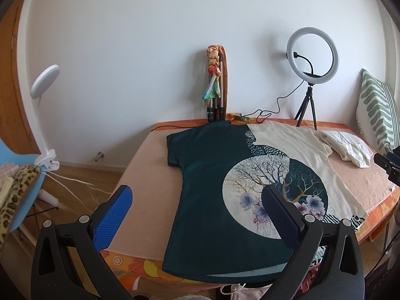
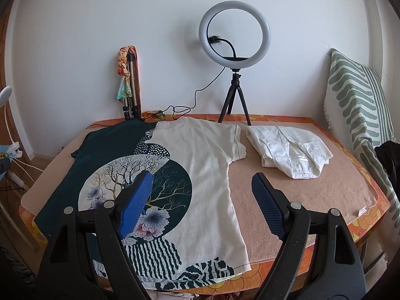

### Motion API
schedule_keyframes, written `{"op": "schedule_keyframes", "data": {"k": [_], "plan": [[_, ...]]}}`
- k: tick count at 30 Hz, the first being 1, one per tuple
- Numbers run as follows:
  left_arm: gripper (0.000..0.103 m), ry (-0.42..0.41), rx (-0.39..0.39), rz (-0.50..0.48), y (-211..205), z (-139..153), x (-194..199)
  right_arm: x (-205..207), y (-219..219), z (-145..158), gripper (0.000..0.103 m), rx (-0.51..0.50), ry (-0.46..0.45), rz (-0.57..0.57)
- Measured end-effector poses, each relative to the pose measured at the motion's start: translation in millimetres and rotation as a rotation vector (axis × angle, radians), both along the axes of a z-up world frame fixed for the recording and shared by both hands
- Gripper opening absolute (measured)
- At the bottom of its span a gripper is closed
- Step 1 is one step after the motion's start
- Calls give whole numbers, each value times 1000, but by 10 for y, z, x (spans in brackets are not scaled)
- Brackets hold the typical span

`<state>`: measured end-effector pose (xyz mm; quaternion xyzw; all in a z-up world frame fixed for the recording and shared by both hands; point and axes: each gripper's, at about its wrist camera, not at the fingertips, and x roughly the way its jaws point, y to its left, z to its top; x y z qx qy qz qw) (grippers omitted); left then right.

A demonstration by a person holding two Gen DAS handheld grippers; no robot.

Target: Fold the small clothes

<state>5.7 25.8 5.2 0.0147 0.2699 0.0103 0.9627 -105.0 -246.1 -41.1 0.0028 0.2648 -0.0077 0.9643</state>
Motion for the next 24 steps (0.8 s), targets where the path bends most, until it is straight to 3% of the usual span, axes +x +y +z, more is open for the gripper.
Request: {"op": "schedule_keyframes", "data": {"k": [4, 9, 13, 18, 24], "plan": [[103, 49, 19, -19, 154, -86, 73, 90, 127, 65, 84, -21, -12, 23], [101, 137, -61, -10, 514, -332, 130, 328, 375, 254, 84, 8, 4, 106], [86, 216, -162, -3, 771, -593, 145, 596, 680, 447, 84, 47, 18, 195], [70, 352, -311, -16, 961, -923, 185, 968, 1193, 563, 84, 16, 35, 293], [66, 424, -335, -29, 961, -1099, 241, 1474, 1750, 548, 84, 46, 112, 392]]}}
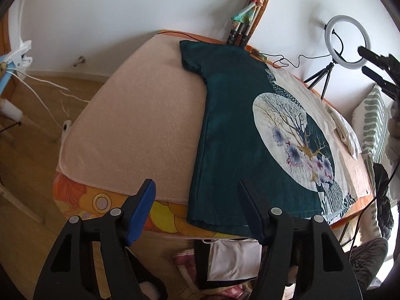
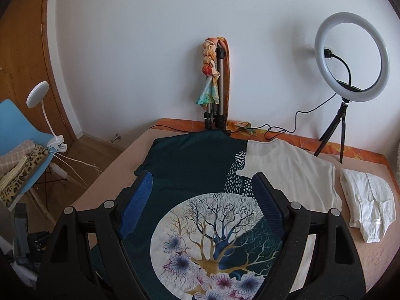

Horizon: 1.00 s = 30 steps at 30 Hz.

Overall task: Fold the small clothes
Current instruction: 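Grasp the teal side edge with left tool at hem while right tool grasps shoulder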

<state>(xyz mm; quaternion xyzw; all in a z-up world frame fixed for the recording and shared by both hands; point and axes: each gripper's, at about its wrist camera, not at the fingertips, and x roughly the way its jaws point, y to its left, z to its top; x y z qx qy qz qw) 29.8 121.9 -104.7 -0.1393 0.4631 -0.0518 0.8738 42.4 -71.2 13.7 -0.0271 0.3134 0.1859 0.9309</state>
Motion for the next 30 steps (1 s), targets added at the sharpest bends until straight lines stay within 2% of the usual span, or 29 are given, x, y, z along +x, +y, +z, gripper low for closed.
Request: {"op": "schedule_keyframes", "data": {"k": [3, 5, 7, 9, 16, 20, 30], "plan": [[65, 13, 14, -18, -29, -63, 48, 284, 321, -50, 84, -5, 32, 44], [61, 31, 16, -29, -51, -116, 80, 493, 530, -100, 84, -3, 67, 67], [51, 54, 10, -33, -46, -169, 121, 704, 746, -170, 84, 2, 110, 102], [48, 64, 1, -30, -30, -205, 152, 902, 956, -271, 84, -5, 150, 123], [45, 92, 14, -28, -2, -312, 216, 1537, 1631, -727, 84, 8, 300, 171], [43, 128, -8, -32, 23, -391, 236, 1866, 1952, -1000, 84, 1, 346, 162], [43, 124, -19, -76, -22, -387, 267, 2471, 2573, -1625, 77, -54, 435, 154]]}}
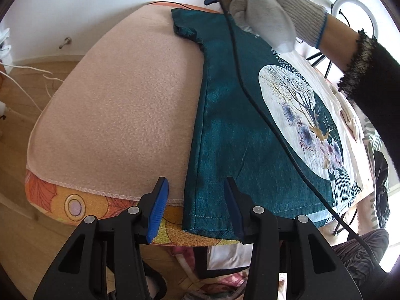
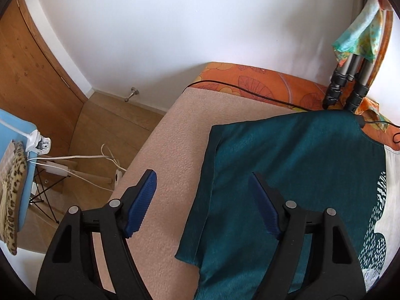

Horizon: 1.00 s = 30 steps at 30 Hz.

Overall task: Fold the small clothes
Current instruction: 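Grasp the teal side edge with left tool at hem while right tool grasps shoulder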

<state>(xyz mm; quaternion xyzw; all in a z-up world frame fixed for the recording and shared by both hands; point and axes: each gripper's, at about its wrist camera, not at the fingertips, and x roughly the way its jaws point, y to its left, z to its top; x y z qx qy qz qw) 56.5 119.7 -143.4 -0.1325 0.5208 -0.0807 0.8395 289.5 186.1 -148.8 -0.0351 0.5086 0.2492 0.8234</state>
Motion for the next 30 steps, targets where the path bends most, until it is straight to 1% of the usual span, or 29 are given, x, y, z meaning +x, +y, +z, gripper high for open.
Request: {"op": "schedule_keyframes", "data": {"k": [2, 4, 5, 6, 7, 8, 10, 12, 13, 15, 17, 18, 19, 20, 21, 22, 25, 30], "plan": [[40, -1, -2, -5, 11, 2, 9, 99, 83, -99, 76, -12, 10, -1], [30, 0, -12, -3, 40, 1, 19, 182, 174, -188, 72, -34, 11, -1], [27, 2, -20, 0, 44, -5, 18, 221, 210, -234, 71, -50, 13, -2], [21, 5, -34, 5, 54, -13, 24, 259, 235, -286, 70, -65, 15, -3], [18, 7, -56, 8, 73, -23, 24, 292, 259, -332, 70, -79, 17, -5], [18, 9, -75, 9, 75, -35, 26, 325, 280, -374, 69, -88, 19, -7], [10, 13, -94, 2, 74, -44, 29, 377, 309, -453, 68, -112, 22, -9], [9, 15, -103, -9, 47, -44, 40, 424, 326, -522, 65, -140, 26, -10], [7, 13, -103, -16, 27, -42, 44, 457, 340, -558, 63, -154, 29, -10], [7, 9, -98, -23, -1, -39, 48, 482, 357, -606, 59, -184, 31, -8], [5, 8, -105, -25, -13, -38, 58, 486, 388, -612, 53, -219, 3, 0], [4, 12, -119, -23, -7, -45, 62, 495, 396, -617, 44, -236, -10, 2], [4, 14, -131, -21, -1, -52, 66, 495, 396, -615, 33, -252, -25, 4], [3, 14, -135, -19, 1, -54, 68, 491, 395, -607, 27, -264, -39, 8], [3, 12, -134, -21, -9, -47, 68, 491, 386, -599, 16, -267, -46, 12], [2, 7, -130, -28, -25, -36, 67, 500, 369, -593, 9, -272, -51, 14], [1, -18, -126, -48, -81, 12, 59, 549, 310, -565, 5, -257, -41, 17], [1, -59, -116, -80, -181, 116, 49, 598, 140, -410, 5, -217, -62, -10]]}}
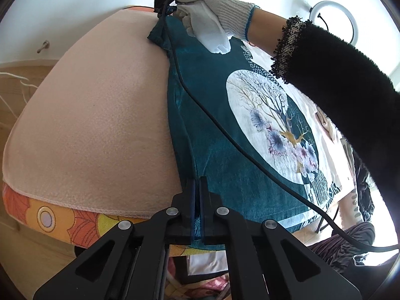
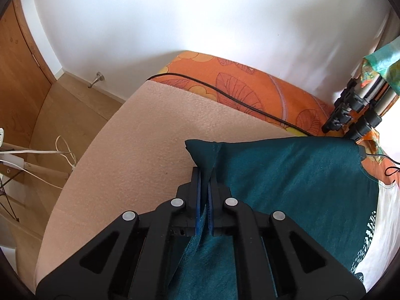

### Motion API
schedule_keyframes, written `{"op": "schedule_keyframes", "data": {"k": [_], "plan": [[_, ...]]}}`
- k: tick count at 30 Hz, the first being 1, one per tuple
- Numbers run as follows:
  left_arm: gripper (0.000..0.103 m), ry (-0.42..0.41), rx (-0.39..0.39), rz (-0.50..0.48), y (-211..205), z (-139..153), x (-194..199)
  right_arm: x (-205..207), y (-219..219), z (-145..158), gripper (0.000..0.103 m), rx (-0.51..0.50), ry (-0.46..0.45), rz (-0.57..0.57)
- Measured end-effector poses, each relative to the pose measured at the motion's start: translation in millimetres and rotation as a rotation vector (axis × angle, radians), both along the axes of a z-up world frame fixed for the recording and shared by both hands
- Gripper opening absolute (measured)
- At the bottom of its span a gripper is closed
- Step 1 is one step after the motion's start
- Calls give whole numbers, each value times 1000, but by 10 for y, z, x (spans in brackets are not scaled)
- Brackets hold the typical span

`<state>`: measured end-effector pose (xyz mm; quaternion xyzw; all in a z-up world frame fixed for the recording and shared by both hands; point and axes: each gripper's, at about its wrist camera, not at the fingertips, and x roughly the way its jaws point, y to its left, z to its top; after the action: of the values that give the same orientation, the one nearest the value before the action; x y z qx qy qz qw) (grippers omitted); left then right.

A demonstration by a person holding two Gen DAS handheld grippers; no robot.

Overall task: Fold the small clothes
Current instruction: 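Fold the held teal side over toward the shirt center, then open both tools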

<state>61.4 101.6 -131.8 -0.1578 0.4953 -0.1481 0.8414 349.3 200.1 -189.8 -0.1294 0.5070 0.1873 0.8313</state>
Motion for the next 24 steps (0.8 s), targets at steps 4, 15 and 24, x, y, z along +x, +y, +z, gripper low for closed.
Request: {"op": "schedule_keyframes", "data": {"k": [4, 15, 24], "plan": [[1, -33, -3, -31, -116, 88, -9, -24, -239, 246, 5, 28, -38, -15], [1, -90, 18, -199, -800, 234, 0, -91, -1272, 711, 5, 11, -133, -95], [1, -65, 40, -296, -1266, 146, 42, -10, -2031, 594, 5, -1, -101, -200]]}}
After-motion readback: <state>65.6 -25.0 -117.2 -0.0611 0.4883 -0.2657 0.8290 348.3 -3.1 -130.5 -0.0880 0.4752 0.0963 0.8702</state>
